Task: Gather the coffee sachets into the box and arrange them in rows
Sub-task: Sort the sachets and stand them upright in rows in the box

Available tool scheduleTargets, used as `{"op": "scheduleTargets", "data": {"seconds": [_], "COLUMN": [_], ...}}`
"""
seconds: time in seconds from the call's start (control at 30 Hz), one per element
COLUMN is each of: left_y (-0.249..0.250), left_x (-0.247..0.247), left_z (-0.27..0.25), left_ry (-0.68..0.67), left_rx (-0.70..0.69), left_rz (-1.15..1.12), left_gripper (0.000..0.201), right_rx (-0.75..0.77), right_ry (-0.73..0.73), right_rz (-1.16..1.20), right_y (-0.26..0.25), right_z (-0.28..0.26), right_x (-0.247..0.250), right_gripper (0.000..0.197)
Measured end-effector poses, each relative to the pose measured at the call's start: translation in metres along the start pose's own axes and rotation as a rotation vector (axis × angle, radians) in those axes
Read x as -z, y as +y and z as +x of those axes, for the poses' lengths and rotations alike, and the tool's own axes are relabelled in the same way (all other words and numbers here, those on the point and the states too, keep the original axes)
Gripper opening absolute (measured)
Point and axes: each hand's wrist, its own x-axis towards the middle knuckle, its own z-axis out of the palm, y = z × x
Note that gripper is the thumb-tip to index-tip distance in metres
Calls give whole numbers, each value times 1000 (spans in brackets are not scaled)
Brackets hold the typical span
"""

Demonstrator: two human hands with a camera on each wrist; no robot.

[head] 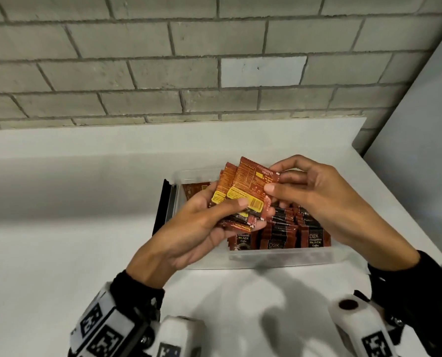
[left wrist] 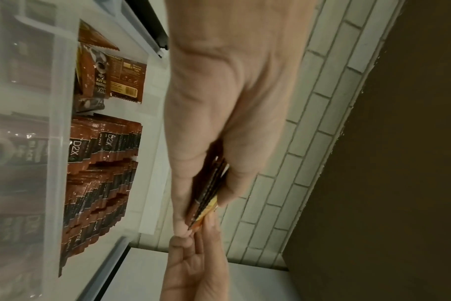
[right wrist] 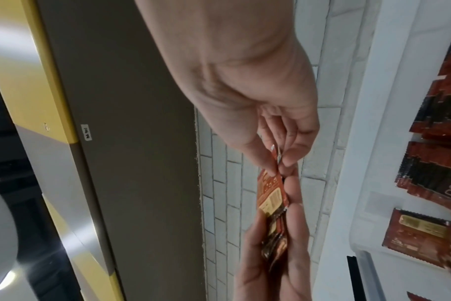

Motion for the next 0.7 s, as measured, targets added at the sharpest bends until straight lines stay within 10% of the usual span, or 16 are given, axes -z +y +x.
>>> {"op": "scheduleTargets", "data": {"seconds": [0.47,0.7], "left_y": [-31,-39], "left_x": [-1,4], "left_z": [3,17], "left_ry": [86,256], "left_rx": [1,-17], "left_rz": [446,-53], "left_gripper": [60,55], "right_rx": [-95,791], "right_ry": [-249,181], "right_rz": [9,-543], "right_y": [21,39], "right_z": [-16,-24], "right_x": [4,-1], "right_gripper": [30,12]}}
